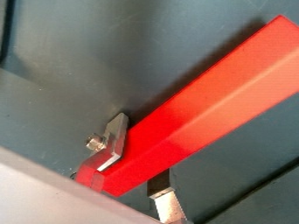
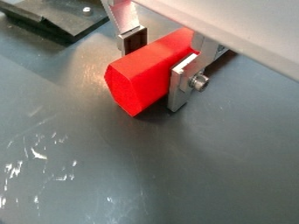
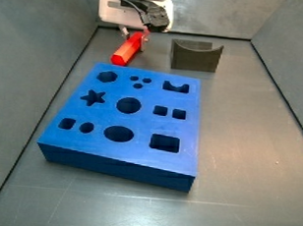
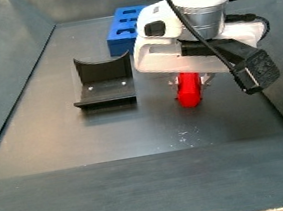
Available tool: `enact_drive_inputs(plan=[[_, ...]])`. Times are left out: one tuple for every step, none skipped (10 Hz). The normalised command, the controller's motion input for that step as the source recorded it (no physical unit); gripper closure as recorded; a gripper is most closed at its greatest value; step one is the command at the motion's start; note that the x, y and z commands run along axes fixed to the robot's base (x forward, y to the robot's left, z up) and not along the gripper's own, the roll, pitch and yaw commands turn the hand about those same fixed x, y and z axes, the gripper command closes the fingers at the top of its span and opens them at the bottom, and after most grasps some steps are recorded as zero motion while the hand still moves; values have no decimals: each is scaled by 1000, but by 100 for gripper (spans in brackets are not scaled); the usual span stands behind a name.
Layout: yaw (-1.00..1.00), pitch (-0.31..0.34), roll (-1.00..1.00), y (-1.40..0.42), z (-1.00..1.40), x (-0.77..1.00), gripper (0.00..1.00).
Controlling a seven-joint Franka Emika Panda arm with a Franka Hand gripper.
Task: Pick up the hexagon object. Move up. Place the hexagon object on the fixture. Regrasp the hexagon object. Move to above the board. Insert the hexagon object.
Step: Pick up the hexagon object, then move up, then place the hexagon object on the fixture.
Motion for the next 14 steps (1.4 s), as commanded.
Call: enact_drive_inputs(plan=[[0, 0, 0, 0, 0, 0, 100], [0, 0, 0, 0, 0, 0, 100], [0, 0, 0, 0, 0, 0, 100], [0, 0, 0, 0, 833, 0, 100], [-32, 12, -5, -22, 808, -25, 100], [-27, 9, -8, -22, 713, -37, 100], [-21, 8, -12, -17, 587, -32, 100], [-14, 12, -20, -12, 447, -24, 100], [-7, 22, -32, -11, 244, -20, 100], [0, 0, 0, 0, 1000, 0, 100], [6, -1, -4, 4, 1000, 4, 100], [7, 16, -14, -1, 1000, -7, 100], [9, 16, -20, -3, 1000, -9, 100], [13, 16, -29, -6, 1000, -12, 100]])
